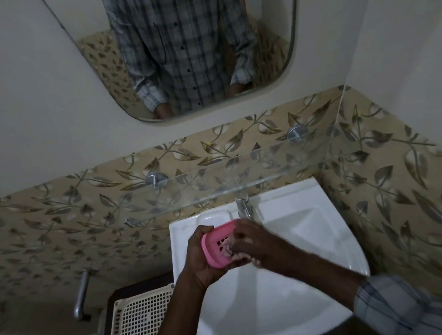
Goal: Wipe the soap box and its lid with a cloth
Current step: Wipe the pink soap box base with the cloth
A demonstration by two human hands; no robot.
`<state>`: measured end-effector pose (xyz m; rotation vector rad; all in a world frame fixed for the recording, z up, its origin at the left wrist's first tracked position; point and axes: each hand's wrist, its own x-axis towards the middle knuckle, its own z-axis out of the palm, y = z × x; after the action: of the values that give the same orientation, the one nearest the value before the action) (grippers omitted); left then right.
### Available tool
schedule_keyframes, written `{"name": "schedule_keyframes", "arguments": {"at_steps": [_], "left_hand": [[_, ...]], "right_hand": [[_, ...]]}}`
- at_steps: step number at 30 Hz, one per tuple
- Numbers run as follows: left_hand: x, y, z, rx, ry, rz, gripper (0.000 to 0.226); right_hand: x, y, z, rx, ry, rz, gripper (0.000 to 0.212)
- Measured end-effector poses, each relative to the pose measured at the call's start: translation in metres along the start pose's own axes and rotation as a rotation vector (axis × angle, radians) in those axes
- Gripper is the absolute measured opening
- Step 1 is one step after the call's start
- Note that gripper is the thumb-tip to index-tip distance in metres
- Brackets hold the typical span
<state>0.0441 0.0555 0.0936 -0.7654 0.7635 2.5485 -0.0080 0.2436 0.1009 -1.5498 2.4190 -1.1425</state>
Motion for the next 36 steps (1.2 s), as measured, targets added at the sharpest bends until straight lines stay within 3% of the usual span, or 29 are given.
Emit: {"name": "schedule_keyframes", "arguments": {"at_steps": [1,3,6,7,9,10,12,14,16,19,21,23,25,27,29,32,34,36], "left_hand": [[0.001,0.003,0.001,0.003,0.013,0.017,0.063],[0.004,0.000,0.007,-0.028,0.066,0.096,0.062],[0.013,-0.021,0.016,-0.043,0.147,0.243,0.038],[0.015,-0.026,0.016,-0.051,0.172,0.274,0.034],[0.011,-0.027,0.013,-0.069,0.207,0.263,0.042],[0.007,-0.023,0.010,-0.083,0.199,0.227,0.048],[0.002,-0.018,0.002,-0.094,0.160,0.152,0.059],[0.000,-0.018,0.000,-0.084,0.154,0.122,0.058],[0.002,-0.022,0.004,-0.075,0.195,0.179,0.051],[0.008,-0.026,0.010,-0.027,0.279,0.265,0.040],[0.008,-0.027,0.008,-0.033,0.273,0.267,0.037],[0.003,-0.027,0.002,0.012,0.237,0.206,0.041],[-0.003,-0.025,-0.001,0.040,0.167,0.115,0.047],[-0.002,-0.021,0.001,0.061,0.151,0.100,0.047],[0.002,-0.021,0.007,0.024,0.178,0.147,0.044],[0.007,-0.022,0.011,-0.042,0.220,0.212,0.041],[0.007,-0.020,0.006,-0.052,0.218,0.191,0.049],[0.005,-0.019,-0.002,-0.030,0.186,0.171,0.057]], "right_hand": [[0.003,0.006,-0.004,-0.228,0.085,-0.086,0.018],[0.004,0.002,0.008,-0.334,0.197,-0.078,0.028],[0.018,-0.040,0.043,0.223,0.358,0.503,0.038],[0.023,-0.047,0.052,0.338,0.402,0.614,0.034],[0.023,-0.047,0.052,0.346,0.450,0.491,0.030],[0.018,-0.042,0.046,0.297,0.377,0.331,0.030],[0.005,-0.012,0.024,-0.018,0.107,-0.062,0.032],[0.001,0.020,0.000,-0.341,-0.068,-0.211,0.030],[0.003,0.027,-0.001,-0.311,-0.007,-0.161,0.026],[0.009,-0.010,0.044,0.208,0.209,0.228,0.041],[0.004,-0.027,0.063,0.367,0.283,0.334,0.047],[-0.006,-0.020,0.055,0.183,0.213,0.111,0.045],[-0.013,0.010,0.026,-0.210,0.058,-0.220,0.030],[-0.012,0.032,0.002,-0.408,-0.005,-0.291,0.022],[-0.008,0.023,0.015,-0.280,0.076,-0.112,0.027],[0.003,-0.017,0.055,0.226,0.262,0.252,0.037],[0.001,-0.023,0.057,0.283,0.273,0.251,0.038],[-0.002,-0.011,0.040,0.196,0.188,0.070,0.028]]}}
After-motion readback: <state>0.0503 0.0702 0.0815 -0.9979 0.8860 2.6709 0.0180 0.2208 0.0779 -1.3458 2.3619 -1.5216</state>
